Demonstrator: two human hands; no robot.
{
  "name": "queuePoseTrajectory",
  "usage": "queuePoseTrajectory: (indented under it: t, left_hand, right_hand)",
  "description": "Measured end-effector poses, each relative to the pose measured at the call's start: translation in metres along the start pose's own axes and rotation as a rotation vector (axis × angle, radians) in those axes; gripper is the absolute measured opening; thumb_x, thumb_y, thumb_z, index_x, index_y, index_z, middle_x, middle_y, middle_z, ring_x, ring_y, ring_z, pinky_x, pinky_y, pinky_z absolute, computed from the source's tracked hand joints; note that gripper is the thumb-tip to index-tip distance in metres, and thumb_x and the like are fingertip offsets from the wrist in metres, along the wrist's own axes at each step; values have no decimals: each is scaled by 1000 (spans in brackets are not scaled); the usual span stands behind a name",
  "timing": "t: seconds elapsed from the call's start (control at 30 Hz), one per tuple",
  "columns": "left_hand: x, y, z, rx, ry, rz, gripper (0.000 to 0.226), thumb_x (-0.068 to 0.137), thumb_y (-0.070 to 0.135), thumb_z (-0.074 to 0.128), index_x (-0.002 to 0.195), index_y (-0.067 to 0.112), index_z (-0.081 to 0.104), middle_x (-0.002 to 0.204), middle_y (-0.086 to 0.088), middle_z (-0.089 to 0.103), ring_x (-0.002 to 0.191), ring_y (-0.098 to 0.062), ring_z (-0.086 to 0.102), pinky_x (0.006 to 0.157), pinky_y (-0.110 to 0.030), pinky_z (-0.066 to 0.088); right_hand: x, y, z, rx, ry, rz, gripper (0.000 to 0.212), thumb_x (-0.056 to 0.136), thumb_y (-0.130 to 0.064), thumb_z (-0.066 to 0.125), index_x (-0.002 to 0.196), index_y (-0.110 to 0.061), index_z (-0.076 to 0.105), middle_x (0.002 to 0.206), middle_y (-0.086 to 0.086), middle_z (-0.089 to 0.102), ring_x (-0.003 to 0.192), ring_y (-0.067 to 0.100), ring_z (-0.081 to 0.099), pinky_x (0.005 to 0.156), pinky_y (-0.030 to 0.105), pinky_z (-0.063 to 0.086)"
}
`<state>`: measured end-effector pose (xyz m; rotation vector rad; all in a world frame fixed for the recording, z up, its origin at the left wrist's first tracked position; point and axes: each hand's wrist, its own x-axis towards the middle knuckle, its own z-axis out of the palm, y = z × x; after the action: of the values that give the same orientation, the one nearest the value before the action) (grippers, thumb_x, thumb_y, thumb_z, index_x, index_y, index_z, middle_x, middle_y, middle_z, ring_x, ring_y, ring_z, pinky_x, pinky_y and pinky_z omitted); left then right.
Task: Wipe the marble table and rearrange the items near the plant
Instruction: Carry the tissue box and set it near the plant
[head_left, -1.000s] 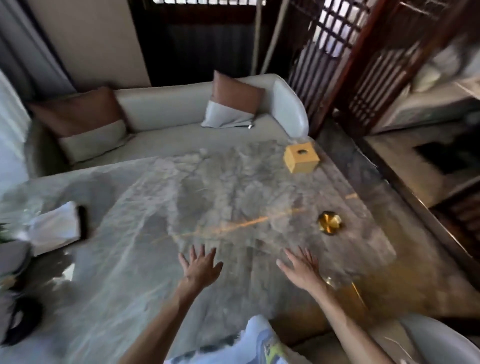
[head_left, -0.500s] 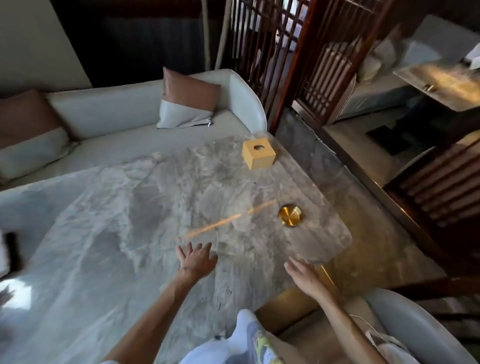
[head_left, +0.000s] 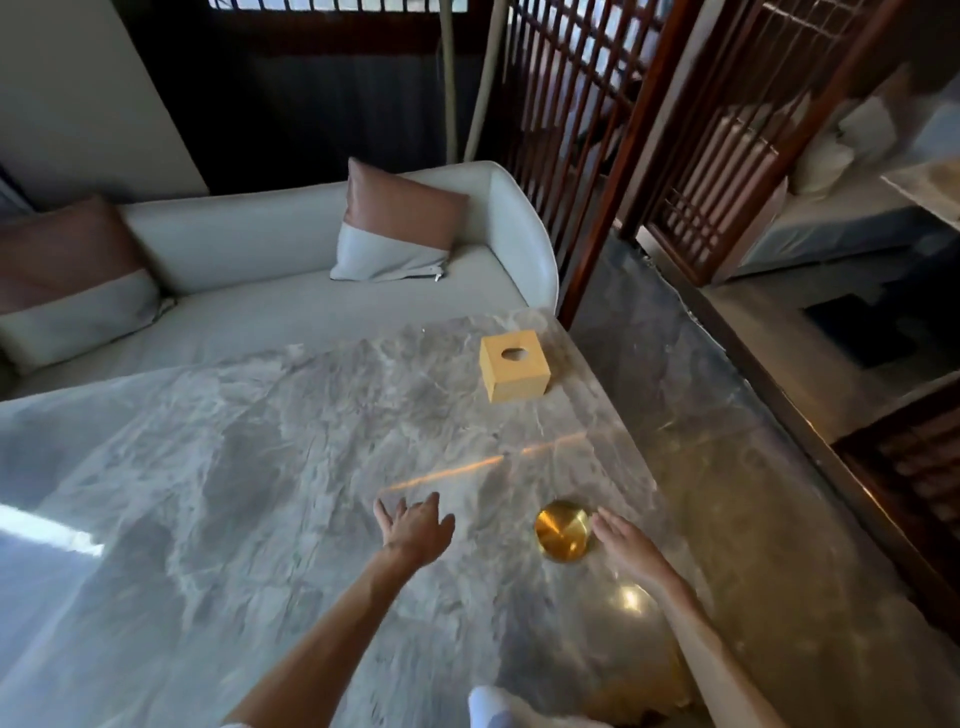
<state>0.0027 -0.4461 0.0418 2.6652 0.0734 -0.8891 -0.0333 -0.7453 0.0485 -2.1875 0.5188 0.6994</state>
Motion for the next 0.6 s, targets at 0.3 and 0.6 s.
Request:
queuePoseTrajectory:
  t: [0.3, 0.6]
  left_hand:
    - [128, 95, -54, -301, 34, -92, 50, 98, 35, 39, 141, 11, 36, 141, -15, 51, 131, -30, 46, 114, -44, 29]
    - [238, 150, -110, -608, 64, -254, 56, 100, 33, 39, 144, 2, 28, 142, -24, 45, 128, -36, 47, 102, -40, 43]
  right_hand:
    - [157, -92, -87, -15, -76, -132, 60, 99, -45, 44, 149, -14, 35, 155, 8, 38, 144, 20, 35, 118, 31, 25]
    - [277, -181, -60, 133, -90, -93, 68, 95, -47, 50, 150, -13, 29, 153, 9, 38, 141, 29, 38, 113, 38, 33]
